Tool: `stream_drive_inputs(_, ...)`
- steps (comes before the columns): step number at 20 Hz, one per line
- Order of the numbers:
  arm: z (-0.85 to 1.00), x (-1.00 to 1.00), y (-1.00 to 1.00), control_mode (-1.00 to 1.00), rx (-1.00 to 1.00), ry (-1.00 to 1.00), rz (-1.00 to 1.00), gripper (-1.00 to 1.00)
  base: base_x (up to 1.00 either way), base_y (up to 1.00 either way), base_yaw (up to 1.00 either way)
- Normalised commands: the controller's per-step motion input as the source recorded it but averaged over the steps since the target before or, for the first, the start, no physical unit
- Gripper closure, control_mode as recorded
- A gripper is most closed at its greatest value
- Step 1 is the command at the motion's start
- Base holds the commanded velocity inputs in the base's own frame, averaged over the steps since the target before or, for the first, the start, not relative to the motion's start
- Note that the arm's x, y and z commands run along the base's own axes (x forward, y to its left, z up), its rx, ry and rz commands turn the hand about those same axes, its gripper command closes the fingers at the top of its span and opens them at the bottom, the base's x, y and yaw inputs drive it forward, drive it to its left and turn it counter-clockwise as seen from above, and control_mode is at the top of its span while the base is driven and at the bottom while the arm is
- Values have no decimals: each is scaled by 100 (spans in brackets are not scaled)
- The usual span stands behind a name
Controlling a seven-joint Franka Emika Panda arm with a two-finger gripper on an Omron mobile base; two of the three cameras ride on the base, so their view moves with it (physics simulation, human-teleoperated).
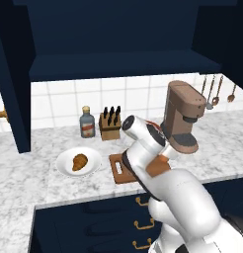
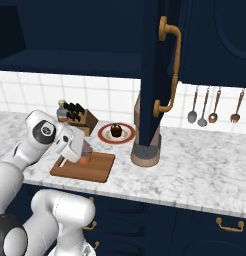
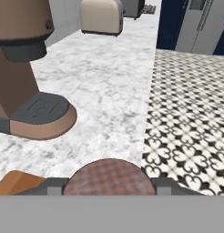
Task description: From the different types of pastries on the counter, select a croissant and place it on the cutting board. Then retrieve a jar of jam from the cabinet and place it alongside the croissant on the cutting board.
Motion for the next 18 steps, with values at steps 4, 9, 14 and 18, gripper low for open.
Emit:
stream_drive_inputs(4, -23, 0, -1, -100, -6, 0, 0, 100, 0, 0, 0)
stream_drive_inputs(9, -27, 1, 0, -100, -8, 0, 0, 100, 0, 0, 0)
stream_drive_inputs(14, -9, 10, -2, -100, -9, -2, 0, 100, 0, 0, 0)
stream_drive_inputs(18, -4, 20, -1, -100, -5, -1, -1, 100, 0, 0, 0)
